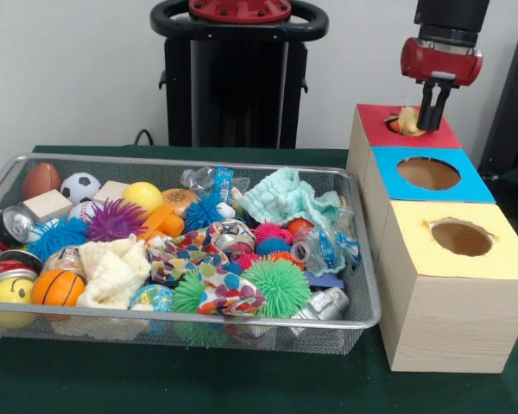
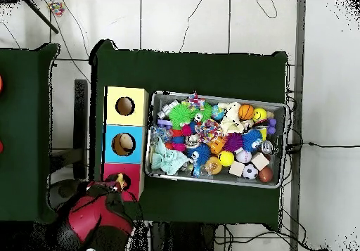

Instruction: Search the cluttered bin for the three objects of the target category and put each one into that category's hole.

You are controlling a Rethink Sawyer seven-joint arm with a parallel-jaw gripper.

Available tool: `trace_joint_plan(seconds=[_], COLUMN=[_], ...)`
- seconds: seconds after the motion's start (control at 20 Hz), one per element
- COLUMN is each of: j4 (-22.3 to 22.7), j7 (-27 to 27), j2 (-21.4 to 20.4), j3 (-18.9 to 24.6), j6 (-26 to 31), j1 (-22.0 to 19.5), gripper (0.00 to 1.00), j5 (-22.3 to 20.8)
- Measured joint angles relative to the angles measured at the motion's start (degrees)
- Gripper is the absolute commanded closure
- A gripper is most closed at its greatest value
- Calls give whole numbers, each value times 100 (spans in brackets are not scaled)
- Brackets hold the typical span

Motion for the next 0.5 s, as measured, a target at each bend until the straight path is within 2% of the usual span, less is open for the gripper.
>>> trace_joint_plan(seconds=[0.3,0.5], j4=[-23,0], j7=[0,0], j2=[176,179], j3=[-400,-434], j6=[-137,-136], j1=[660,670], gripper=[100,100], j5=[60,128])
